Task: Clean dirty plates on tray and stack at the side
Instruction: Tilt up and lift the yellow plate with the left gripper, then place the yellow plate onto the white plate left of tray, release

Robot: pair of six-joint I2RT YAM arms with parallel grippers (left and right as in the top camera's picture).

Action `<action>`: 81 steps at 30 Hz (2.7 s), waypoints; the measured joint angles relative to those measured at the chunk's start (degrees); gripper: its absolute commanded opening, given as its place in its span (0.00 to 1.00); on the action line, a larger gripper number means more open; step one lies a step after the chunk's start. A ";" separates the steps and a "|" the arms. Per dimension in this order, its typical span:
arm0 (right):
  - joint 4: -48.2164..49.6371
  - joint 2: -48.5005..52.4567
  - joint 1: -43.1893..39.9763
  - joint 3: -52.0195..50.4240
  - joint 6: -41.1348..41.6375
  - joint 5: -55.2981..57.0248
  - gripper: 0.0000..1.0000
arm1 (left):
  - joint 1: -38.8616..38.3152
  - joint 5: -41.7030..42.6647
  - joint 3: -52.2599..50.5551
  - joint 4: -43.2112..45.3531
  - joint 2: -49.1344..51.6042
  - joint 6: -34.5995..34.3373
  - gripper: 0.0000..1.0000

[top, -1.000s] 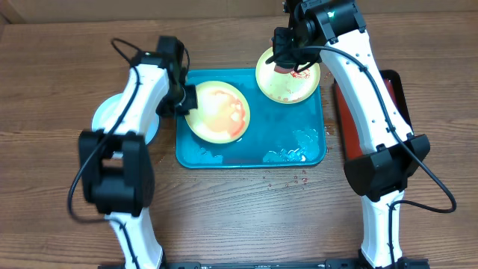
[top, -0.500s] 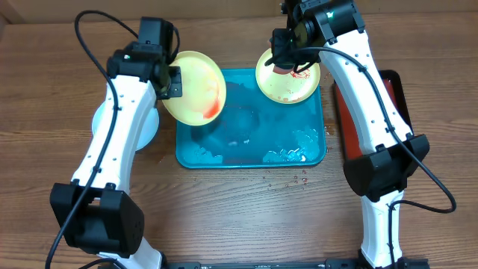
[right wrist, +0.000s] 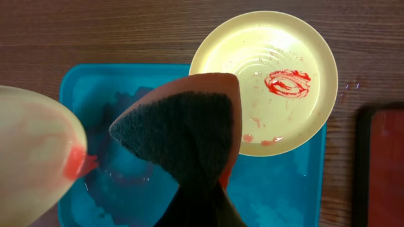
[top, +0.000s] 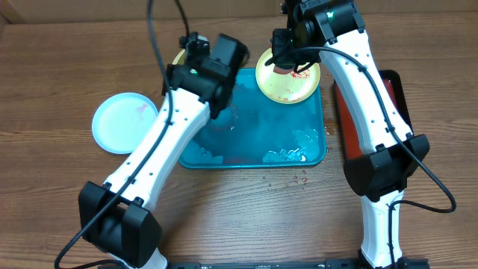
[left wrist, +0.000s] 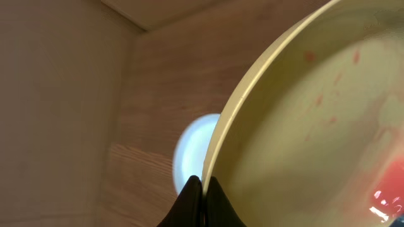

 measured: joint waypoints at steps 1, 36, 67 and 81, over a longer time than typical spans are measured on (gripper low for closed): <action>0.00 0.00 -0.02 0.00 0.04 0.02 0.04 | -0.76 -2.40 0.00 0.09 0.00 -0.39 0.04; -0.66 0.00 -0.04 -0.02 0.02 0.02 0.04 | 2.54 16.48 0.00 1.44 -0.02 -0.50 0.04; -0.81 0.00 -0.04 -0.02 0.07 0.02 0.04 | 55.34 52.30 -23.91 18.32 -0.02 -5.51 0.24; -0.81 0.00 -0.04 -0.02 0.02 0.00 0.04 | 54.01 62.20 -24.09 22.95 -0.02 -0.35 0.74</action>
